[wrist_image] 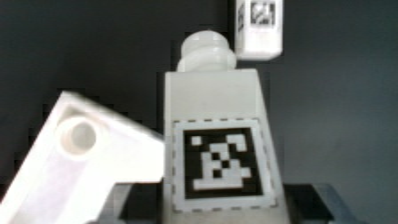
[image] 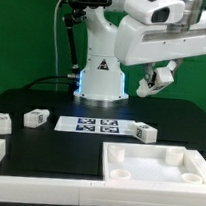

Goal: Assemble square table

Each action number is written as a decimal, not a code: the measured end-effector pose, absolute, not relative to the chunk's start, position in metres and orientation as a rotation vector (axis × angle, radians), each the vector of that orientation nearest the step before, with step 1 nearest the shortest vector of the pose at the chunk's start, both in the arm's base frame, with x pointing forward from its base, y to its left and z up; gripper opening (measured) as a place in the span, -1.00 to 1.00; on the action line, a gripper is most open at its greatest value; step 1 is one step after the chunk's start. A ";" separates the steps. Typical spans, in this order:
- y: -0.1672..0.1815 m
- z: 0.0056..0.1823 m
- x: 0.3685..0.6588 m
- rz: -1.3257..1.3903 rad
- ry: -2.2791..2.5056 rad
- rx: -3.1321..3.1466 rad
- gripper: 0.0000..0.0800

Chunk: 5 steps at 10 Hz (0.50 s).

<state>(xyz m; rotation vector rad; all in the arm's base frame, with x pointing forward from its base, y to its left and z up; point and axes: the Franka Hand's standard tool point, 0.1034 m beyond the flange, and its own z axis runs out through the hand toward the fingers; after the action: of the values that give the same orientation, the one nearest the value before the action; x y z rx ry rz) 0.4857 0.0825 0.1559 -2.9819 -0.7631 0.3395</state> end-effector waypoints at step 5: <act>0.088 0.181 0.593 -0.112 -0.676 -2.980 -0.27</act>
Offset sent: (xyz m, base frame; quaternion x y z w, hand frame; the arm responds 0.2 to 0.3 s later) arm 0.1000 -0.0071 0.0160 -0.0061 0.2014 0.0218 0.9792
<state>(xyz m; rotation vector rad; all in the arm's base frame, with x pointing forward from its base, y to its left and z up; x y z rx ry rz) 0.5930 0.0878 0.1808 -2.9796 -0.6763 -0.1122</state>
